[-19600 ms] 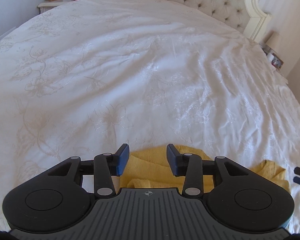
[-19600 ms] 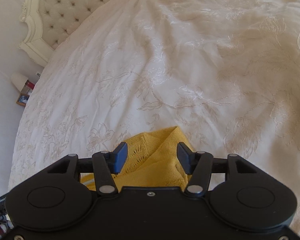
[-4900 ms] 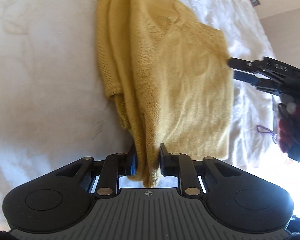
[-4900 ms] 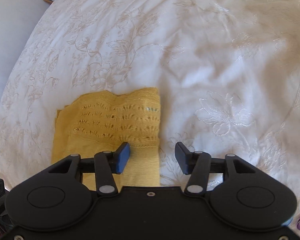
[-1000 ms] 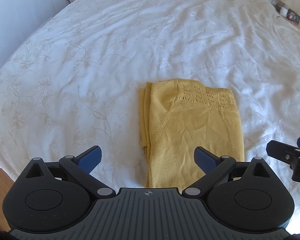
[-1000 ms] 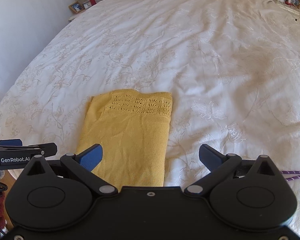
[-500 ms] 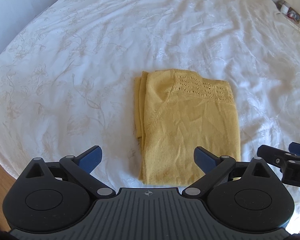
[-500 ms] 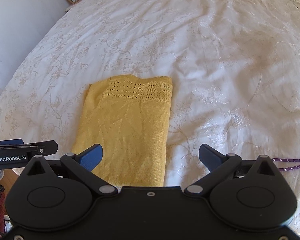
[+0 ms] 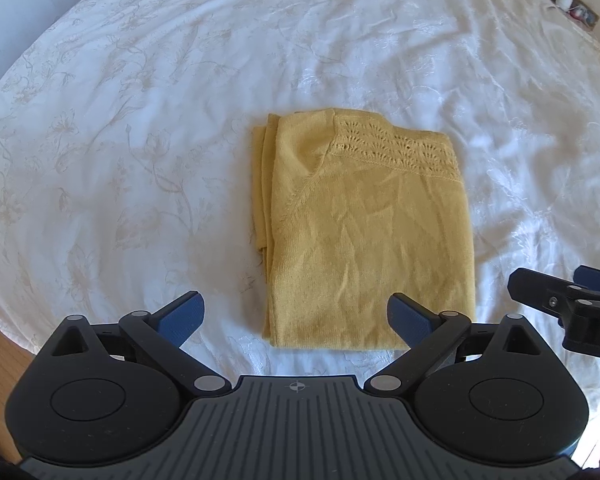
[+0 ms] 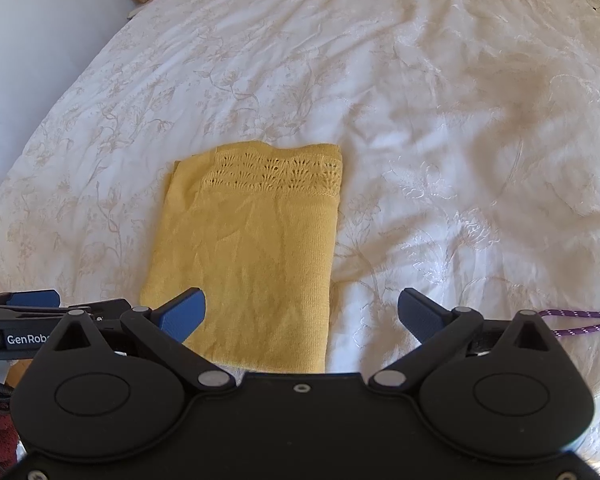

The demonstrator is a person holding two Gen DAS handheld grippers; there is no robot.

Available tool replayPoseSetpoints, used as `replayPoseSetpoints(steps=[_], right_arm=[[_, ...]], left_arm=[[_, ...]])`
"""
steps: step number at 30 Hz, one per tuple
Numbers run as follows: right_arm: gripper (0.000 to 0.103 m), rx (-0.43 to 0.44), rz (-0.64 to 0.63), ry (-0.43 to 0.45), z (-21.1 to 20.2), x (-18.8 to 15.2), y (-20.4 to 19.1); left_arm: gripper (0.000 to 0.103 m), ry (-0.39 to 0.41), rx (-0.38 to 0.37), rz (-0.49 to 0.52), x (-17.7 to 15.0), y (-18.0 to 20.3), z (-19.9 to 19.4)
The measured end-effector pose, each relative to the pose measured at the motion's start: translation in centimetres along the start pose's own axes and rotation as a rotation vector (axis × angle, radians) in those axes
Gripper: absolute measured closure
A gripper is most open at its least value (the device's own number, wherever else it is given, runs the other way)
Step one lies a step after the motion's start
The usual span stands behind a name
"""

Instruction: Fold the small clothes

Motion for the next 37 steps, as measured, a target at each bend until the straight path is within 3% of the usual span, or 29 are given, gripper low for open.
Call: replayPoseSetpoints(steps=[32,37], right_arm=[[0.001,0.008,0.006,-0.023,0.27,-0.54,-0.30],[0.001,0.009,0.012,-0.028,0.39,-0.58,-0.46]], left_arm=[[0.004,-0.024,-0.016,-0.003,-0.53,-0.01,0.58],[0.008,-0.030,-0.022,0.002,-0.47,0.17,0.67]])
Point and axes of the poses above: each gripper's, at about its wrist camera, not at the fingertips, and z roughly the way its jaws point, y to its right, x to its top, the point moved 8 cm from there along z, roughly the way its jaws point, and after that the axes turned 7 degrees about -x, right-handed, at the moved point
